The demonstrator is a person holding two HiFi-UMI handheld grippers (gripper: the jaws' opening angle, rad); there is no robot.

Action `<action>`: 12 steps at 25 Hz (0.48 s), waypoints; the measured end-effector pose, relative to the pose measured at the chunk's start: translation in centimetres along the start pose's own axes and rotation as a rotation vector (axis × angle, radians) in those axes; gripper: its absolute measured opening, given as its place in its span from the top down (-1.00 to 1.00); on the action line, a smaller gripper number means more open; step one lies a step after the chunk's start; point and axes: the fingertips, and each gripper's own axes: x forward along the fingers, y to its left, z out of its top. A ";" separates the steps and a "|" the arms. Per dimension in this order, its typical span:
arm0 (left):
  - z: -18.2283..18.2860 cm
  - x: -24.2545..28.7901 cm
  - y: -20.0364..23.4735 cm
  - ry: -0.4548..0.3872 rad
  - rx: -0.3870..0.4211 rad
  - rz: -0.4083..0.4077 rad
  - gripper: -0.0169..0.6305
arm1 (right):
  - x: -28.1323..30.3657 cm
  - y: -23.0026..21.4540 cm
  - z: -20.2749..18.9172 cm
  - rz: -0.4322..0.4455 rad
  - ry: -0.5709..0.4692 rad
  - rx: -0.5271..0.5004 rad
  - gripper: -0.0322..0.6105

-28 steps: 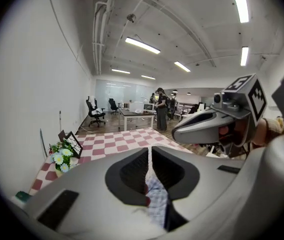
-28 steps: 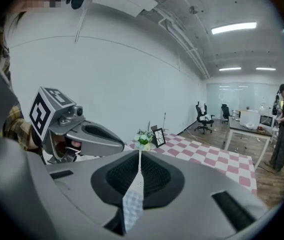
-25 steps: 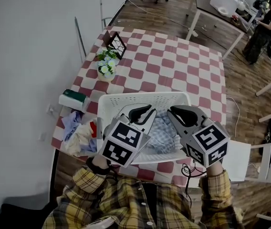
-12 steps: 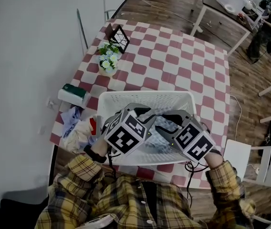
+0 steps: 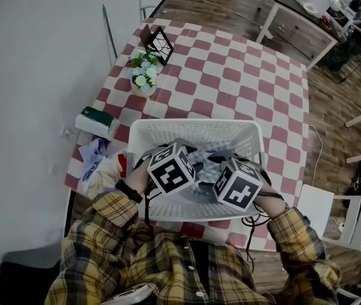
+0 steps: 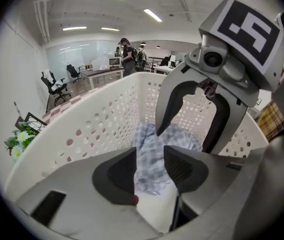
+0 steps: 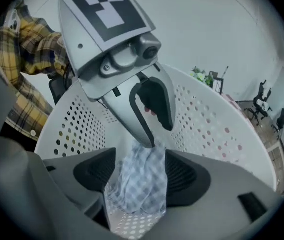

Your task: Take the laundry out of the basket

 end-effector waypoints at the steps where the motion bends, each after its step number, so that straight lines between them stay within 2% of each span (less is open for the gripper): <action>1: -0.4 0.4 -0.1 0.018 0.010 -0.013 0.27 | 0.6 0.1 -0.3 0.009 0.023 -0.012 -0.15; 5: -1.6 1.5 -0.5 0.056 0.037 -0.054 0.16 | 2.3 0.1 -1.7 0.039 0.093 -0.043 -0.28; 12: -3.1 3.4 -0.3 0.080 0.040 -0.092 0.04 | 4.5 -0.5 -3.1 0.050 0.156 -0.047 -0.36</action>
